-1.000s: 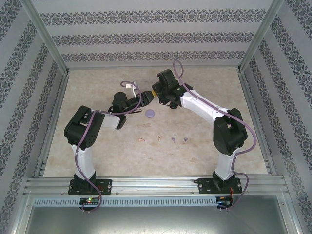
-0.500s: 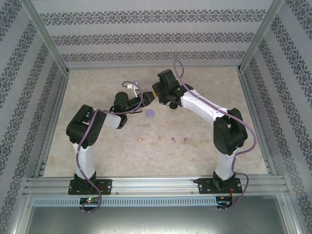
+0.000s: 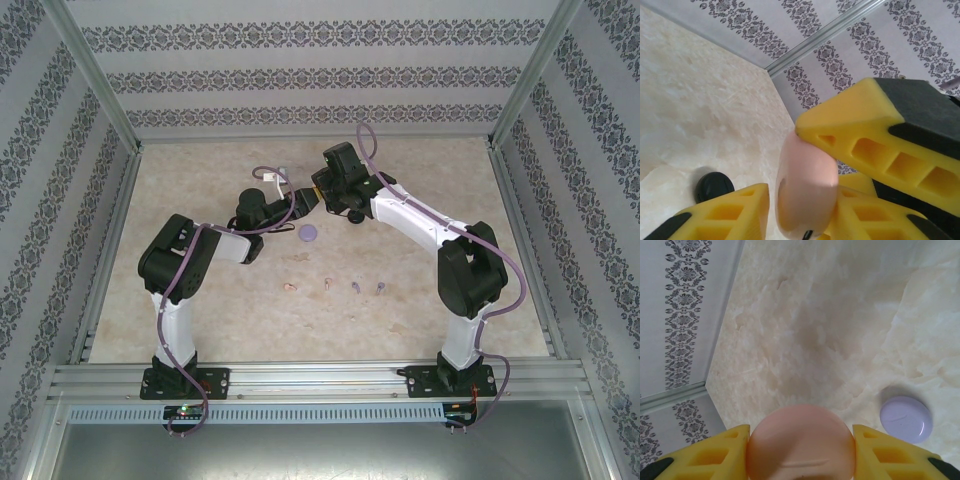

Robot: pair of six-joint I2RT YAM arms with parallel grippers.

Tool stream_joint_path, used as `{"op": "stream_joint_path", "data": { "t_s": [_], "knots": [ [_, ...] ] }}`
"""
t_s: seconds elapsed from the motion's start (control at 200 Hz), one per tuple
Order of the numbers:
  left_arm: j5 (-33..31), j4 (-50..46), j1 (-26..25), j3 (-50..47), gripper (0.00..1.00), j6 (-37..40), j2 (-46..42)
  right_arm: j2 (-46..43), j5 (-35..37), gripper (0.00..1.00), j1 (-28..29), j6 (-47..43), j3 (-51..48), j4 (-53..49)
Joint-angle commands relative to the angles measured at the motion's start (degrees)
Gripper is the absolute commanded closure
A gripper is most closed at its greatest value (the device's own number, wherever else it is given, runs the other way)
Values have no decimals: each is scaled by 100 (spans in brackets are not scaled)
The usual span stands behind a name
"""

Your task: Insert the wireless bluetooth earbuds into the charging case

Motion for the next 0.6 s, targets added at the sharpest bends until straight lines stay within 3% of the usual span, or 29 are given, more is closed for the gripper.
{"op": "stream_joint_path", "data": {
  "t_s": [0.0, 0.365, 0.395, 0.6],
  "knots": [
    [-137, 357, -53, 124, 68, 1, 130, -138, -37, 57, 81, 110, -69, 145],
    [-171, 425, -53, 103, 96, -78, 112, -267, -27, 54, 70, 119, -165, 221],
    [-169, 421, -52, 112, 100, -85, 112, -285, -31, 51, 62, 119, -168, 230],
    [-119, 354, -48, 76, 100, -160, 39, -547, -29, 24, -92, -156, -157, 399]
  ]
}}
